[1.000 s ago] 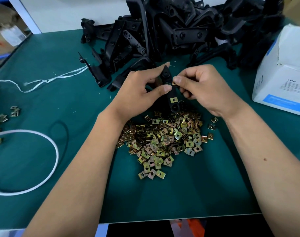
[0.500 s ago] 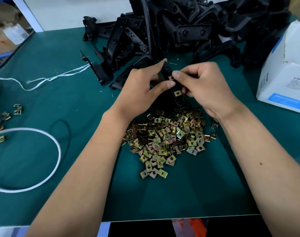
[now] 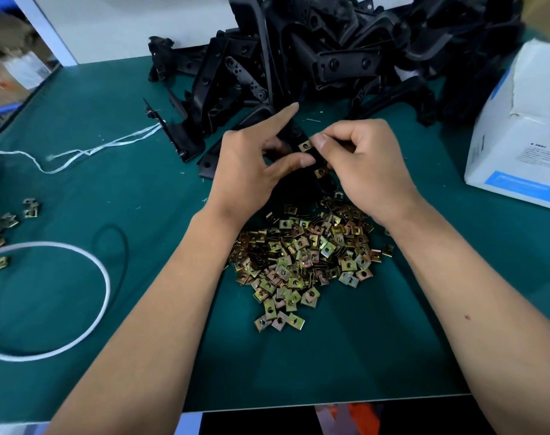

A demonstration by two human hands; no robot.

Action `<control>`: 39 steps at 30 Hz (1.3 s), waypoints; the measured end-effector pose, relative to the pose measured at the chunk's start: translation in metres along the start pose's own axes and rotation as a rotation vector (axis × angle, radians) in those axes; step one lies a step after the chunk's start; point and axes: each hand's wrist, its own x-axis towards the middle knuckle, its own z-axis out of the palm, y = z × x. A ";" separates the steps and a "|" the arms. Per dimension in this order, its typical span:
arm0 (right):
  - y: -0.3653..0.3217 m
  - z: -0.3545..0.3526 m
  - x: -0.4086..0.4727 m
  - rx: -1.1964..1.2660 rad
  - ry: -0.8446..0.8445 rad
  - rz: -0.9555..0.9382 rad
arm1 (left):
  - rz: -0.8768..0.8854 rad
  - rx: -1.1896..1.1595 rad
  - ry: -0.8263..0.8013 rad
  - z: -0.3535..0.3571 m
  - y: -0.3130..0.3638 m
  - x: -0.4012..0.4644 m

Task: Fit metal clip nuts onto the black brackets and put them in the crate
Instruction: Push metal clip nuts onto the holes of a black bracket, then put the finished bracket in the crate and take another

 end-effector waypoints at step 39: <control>0.071 -0.315 -0.340 0.302 0.748 0.269 | 0.645 0.092 -0.492 0.276 0.370 -0.069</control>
